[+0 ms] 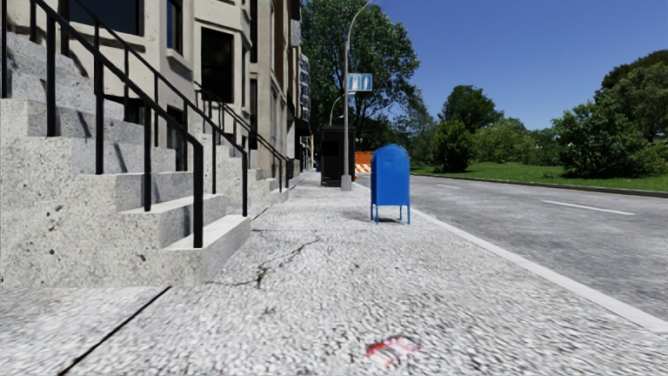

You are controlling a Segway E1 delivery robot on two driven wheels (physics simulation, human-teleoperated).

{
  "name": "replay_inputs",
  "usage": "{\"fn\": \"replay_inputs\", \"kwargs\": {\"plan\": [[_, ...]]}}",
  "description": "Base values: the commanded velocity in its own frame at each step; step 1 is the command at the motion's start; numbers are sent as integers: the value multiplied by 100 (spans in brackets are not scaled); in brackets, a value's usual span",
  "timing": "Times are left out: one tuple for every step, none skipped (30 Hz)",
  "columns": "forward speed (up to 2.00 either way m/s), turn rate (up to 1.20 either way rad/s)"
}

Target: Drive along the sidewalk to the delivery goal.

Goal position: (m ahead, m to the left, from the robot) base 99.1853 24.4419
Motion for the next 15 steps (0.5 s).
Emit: {"fn": "replay_inputs", "kwargs": {"plan": [[200,0],[200,0],[200,0],[200,0],[200,0],[200,0],[200,10],[200,28],[200,28],[200,35],[200,27],[200,11],[200,11],[200,0],[200,0]]}}
